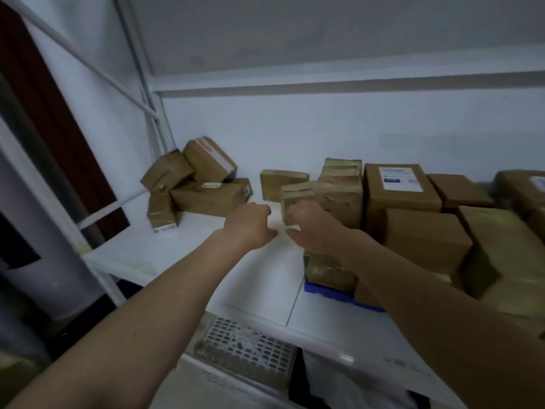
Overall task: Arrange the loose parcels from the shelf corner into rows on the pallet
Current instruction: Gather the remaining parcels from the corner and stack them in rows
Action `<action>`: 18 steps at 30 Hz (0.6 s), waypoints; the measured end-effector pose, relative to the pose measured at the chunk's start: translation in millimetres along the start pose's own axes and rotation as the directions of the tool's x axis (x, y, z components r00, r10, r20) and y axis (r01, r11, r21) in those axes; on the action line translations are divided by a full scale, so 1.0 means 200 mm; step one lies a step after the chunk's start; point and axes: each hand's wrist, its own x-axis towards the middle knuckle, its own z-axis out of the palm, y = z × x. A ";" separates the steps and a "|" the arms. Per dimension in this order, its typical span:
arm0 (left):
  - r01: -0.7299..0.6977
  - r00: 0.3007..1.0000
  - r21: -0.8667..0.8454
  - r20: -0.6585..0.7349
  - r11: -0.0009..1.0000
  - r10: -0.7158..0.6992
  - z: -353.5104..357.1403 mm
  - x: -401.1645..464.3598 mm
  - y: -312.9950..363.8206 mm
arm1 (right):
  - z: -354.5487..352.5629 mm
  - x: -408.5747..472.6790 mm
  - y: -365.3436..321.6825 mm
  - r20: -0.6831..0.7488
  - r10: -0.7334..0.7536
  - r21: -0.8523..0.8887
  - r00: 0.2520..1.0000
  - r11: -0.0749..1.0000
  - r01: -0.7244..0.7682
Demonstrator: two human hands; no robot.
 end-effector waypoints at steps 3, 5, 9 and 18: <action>0.065 0.997 -0.026 0.039 0.998 -0.064 0.03 0.03 -0.27 | 0.11 0.17 -0.17 0.057 0.020 -0.007 0.998 1.000 -0.019; 0.079 0.995 -0.037 0.067 0.996 -0.076 0.04 0.05 -0.45 | 0.19 0.29 -0.28 0.084 0.037 -0.004 0.996 0.999 -0.036; 0.099 0.991 -0.027 0.092 0.995 -0.096 0.07 0.08 -0.78 | 0.34 0.53 -0.50 0.142 0.081 0.033 0.987 0.996 -0.087; 0.147 0.973 -0.048 0.186 0.988 -0.136 0.13 0.18 -1.38 | 0.62 0.97 -0.86 0.213 0.045 0.123 0.976 0.990 -0.073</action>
